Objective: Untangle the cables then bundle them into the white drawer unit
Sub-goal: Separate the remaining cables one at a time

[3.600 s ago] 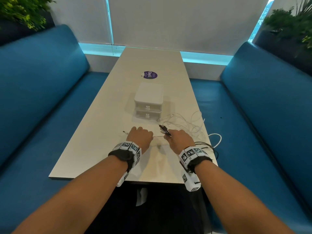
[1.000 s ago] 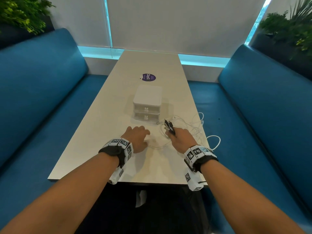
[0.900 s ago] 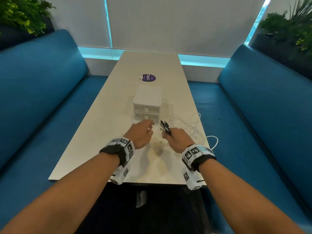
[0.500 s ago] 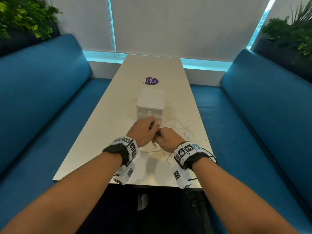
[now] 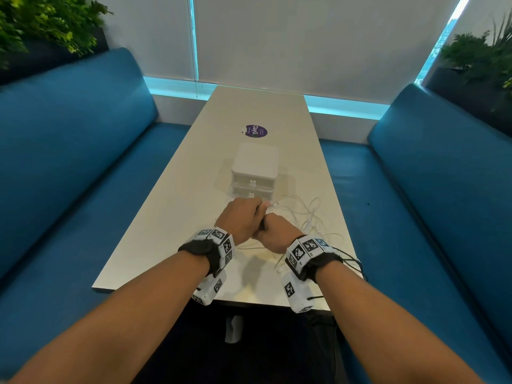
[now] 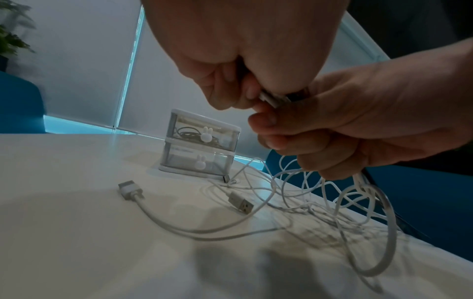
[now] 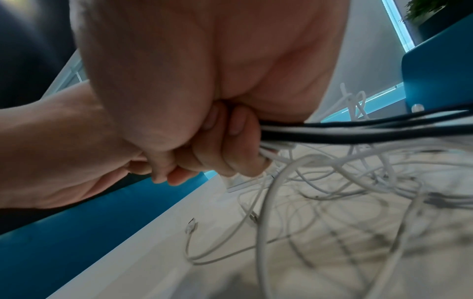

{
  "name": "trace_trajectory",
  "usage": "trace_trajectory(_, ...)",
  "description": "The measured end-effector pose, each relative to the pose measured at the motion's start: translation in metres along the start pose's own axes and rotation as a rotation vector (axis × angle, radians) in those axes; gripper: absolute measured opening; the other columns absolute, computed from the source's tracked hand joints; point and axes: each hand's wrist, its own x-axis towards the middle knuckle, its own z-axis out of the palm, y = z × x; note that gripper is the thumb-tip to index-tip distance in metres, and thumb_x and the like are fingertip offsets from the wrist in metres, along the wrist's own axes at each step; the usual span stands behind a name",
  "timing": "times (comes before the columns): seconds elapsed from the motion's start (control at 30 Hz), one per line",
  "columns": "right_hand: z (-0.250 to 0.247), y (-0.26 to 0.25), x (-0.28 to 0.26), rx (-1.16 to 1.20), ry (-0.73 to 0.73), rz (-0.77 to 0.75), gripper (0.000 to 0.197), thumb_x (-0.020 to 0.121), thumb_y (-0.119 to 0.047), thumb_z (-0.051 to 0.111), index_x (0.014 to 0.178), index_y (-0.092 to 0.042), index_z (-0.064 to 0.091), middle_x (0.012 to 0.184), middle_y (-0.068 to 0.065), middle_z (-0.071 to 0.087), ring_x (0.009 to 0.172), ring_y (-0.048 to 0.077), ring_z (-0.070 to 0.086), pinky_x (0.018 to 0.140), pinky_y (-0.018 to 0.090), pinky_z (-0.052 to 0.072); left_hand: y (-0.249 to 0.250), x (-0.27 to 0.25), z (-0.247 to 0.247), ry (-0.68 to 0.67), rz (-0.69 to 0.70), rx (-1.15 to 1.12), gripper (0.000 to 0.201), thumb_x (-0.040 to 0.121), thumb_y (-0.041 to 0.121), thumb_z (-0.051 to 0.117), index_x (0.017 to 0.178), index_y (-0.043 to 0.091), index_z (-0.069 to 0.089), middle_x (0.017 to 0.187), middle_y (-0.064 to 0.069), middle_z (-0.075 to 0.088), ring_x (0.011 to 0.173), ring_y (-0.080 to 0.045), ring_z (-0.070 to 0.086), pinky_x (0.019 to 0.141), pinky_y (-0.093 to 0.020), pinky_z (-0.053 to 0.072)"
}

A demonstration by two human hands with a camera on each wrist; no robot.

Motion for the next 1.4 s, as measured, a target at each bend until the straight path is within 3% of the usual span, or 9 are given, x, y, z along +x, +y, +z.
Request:
trace_trajectory(0.17, -0.004, -0.003, 0.0, 0.055, 0.045, -0.072, 0.026, 0.091, -0.037, 0.054, 0.097, -0.012, 0.061, 0.09, 0.006, 0.067, 0.083, 0.023, 0.063, 0.077, 0.042, 0.051, -0.011, 0.009, -0.009, 0.038, -0.056, -0.046, 0.05, 0.105, 0.037, 0.042, 0.058, 0.02, 0.038, 0.056, 0.0, 0.044, 0.06, -0.026, 0.045, 0.059, -0.035, 0.033)
trace_trajectory(0.4, -0.003, 0.007, 0.0, -0.097, 0.051, -0.107, 0.036, 0.098, -0.051, 0.048, 0.088, -0.016, 0.053, 0.078, 0.005, 0.062, 0.067, 0.02, 0.057, 0.061, 0.035, 0.044, -0.019, 0.011, -0.011, 0.066, -0.172, -0.132, 0.053, 0.104, 0.037, 0.046, 0.057, 0.012, 0.04, 0.054, -0.004, 0.049, 0.054, -0.021, 0.041, 0.058, -0.038, 0.04)
trace_trajectory(0.6, -0.005, 0.001, -0.002, -0.169, -0.026, -0.139, 0.029, 0.105, -0.031, 0.035, 0.101, -0.011, 0.054, 0.098, 0.006, 0.066, 0.078, 0.021, 0.056, 0.072, 0.033, 0.044, -0.018, 0.009, -0.005, 0.08, -0.177, -0.12, 0.054, 0.103, 0.044, 0.043, 0.059, 0.013, 0.043, 0.056, -0.004, 0.051, 0.056, -0.024, 0.046, 0.054, -0.034, 0.037)
trace_trajectory(0.77, -0.003, -0.004, -0.001, -0.112, -0.046, -0.113, 0.024, 0.103, -0.017, 0.037, 0.096, -0.01, 0.059, 0.099, 0.008, 0.066, 0.087, 0.024, 0.059, 0.078, 0.032, 0.045, -0.019, 0.001, -0.002, 0.07, -0.156, -0.016, 0.046, 0.093, 0.061, 0.045, 0.067, 0.023, 0.053, 0.066, 0.001, 0.063, 0.065, -0.021, 0.059, 0.061, -0.033, 0.049)
trace_trajectory(0.9, -0.003, -0.007, -0.004, -0.037, -0.051, -0.106, 0.018, 0.103, -0.02, 0.038, 0.094, -0.017, 0.054, 0.093, -0.002, 0.06, 0.083, 0.017, 0.054, 0.074, 0.028, 0.038, -0.015, 0.004, -0.009, 0.057, -0.099, 0.084, 0.044, 0.097, 0.044, 0.047, 0.061, 0.018, 0.048, 0.059, -0.003, 0.055, 0.061, -0.03, 0.056, 0.056, -0.036, 0.046)
trace_trajectory(1.0, -0.004, -0.008, -0.003, -0.05, 0.01, -0.14, 0.017, 0.102, -0.033, 0.045, 0.092, -0.02, 0.051, 0.083, 0.0, 0.061, 0.071, 0.017, 0.055, 0.061, 0.03, 0.039, -0.011, 0.01, -0.02, 0.055, -0.072, 0.103, 0.041, 0.094, 0.034, 0.049, 0.058, 0.015, 0.045, 0.055, -0.003, 0.051, 0.054, -0.027, 0.05, 0.05, -0.033, 0.039)
trace_trajectory(1.2, -0.013, 0.003, -0.007, -0.283, 0.044, -0.14, 0.027, 0.105, -0.037, 0.037, 0.107, -0.012, 0.047, 0.09, 0.014, 0.062, 0.078, 0.033, 0.058, 0.071, 0.044, 0.049, -0.018, 0.019, -0.037, 0.095, -0.149, 0.042, 0.036, 0.09, 0.03, 0.048, 0.062, 0.008, 0.053, 0.058, -0.01, 0.058, 0.052, -0.026, 0.049, 0.053, -0.038, 0.049)
trace_trajectory(1.3, -0.008, 0.003, -0.01, -0.332, 0.046, -0.136, 0.031, 0.106, -0.037, 0.034, 0.109, -0.009, 0.047, 0.086, 0.014, 0.059, 0.08, 0.037, 0.058, 0.073, 0.046, 0.048, -0.022, 0.016, -0.033, 0.059, -0.18, 0.008, 0.041, 0.093, 0.036, 0.049, 0.063, 0.007, 0.052, 0.061, -0.011, 0.059, 0.053, -0.025, 0.047, 0.052, -0.033, 0.044)
trace_trajectory(1.4, -0.004, 0.004, -0.009, -0.274, 0.041, -0.109, 0.03, 0.106, -0.037, 0.034, 0.11, -0.011, 0.049, 0.084, 0.01, 0.057, 0.081, 0.035, 0.058, 0.076, 0.046, 0.049, -0.032, 0.007, -0.03, 0.002, -0.195, -0.079, 0.057, 0.098, 0.058, 0.043, 0.065, 0.012, 0.048, 0.063, -0.006, 0.055, 0.055, -0.022, 0.046, 0.056, -0.034, 0.04)
